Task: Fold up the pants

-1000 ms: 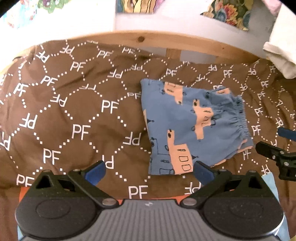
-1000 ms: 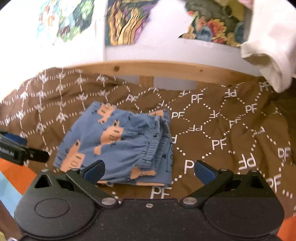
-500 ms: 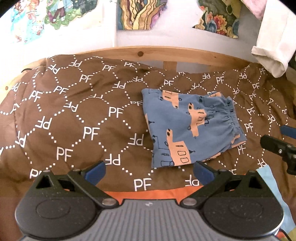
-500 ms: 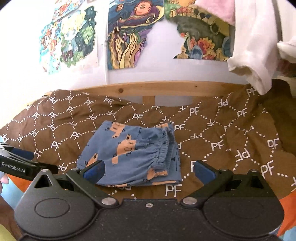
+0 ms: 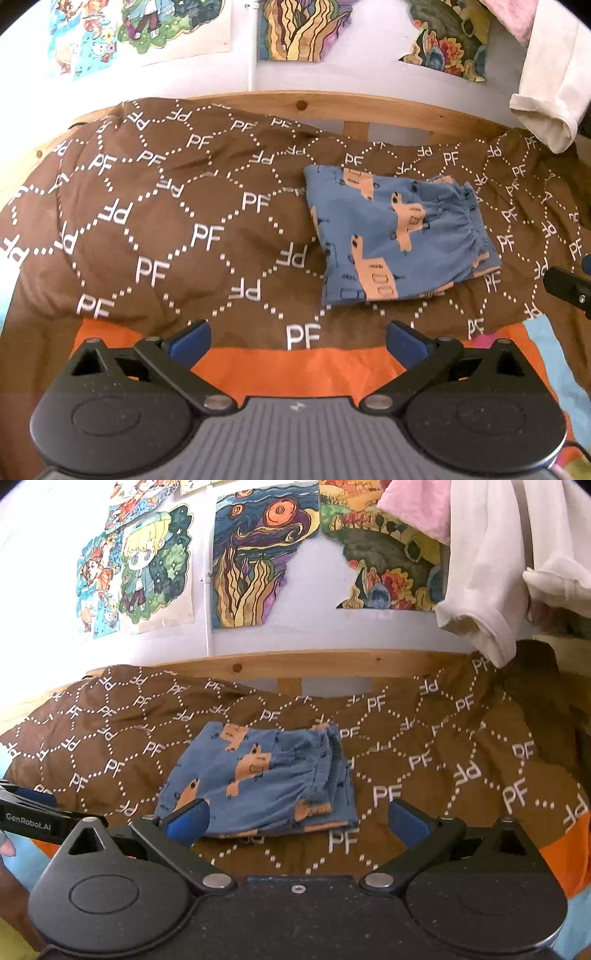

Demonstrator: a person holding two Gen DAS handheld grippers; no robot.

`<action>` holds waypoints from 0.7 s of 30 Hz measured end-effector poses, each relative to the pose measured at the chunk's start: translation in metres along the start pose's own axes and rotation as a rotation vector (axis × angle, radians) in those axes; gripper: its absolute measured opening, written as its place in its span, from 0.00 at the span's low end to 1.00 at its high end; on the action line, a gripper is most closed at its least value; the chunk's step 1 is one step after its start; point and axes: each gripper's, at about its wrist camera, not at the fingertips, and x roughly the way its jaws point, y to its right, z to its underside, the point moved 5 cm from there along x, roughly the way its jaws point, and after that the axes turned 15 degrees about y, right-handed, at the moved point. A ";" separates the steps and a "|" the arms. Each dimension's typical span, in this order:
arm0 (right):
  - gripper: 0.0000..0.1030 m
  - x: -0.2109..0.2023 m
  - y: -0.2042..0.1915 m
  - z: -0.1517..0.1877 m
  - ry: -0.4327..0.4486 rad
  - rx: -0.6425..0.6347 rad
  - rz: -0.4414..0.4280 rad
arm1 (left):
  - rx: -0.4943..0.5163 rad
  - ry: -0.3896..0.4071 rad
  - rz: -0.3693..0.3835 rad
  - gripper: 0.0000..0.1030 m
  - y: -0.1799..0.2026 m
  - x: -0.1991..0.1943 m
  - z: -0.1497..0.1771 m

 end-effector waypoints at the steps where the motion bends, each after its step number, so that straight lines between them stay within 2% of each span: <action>1: 0.99 -0.002 -0.001 0.003 -0.005 0.002 0.000 | 0.002 -0.002 0.002 1.00 0.000 -0.002 0.003; 6: 0.99 -0.015 -0.007 0.018 -0.038 0.003 -0.017 | 0.011 -0.011 0.004 1.00 -0.003 -0.009 0.019; 15: 0.99 -0.037 -0.018 0.034 -0.047 -0.014 -0.055 | 0.051 -0.007 0.019 1.00 -0.001 -0.019 0.038; 21: 0.99 -0.039 -0.019 0.046 -0.085 0.000 -0.069 | 0.056 -0.038 0.035 1.00 0.000 -0.020 0.052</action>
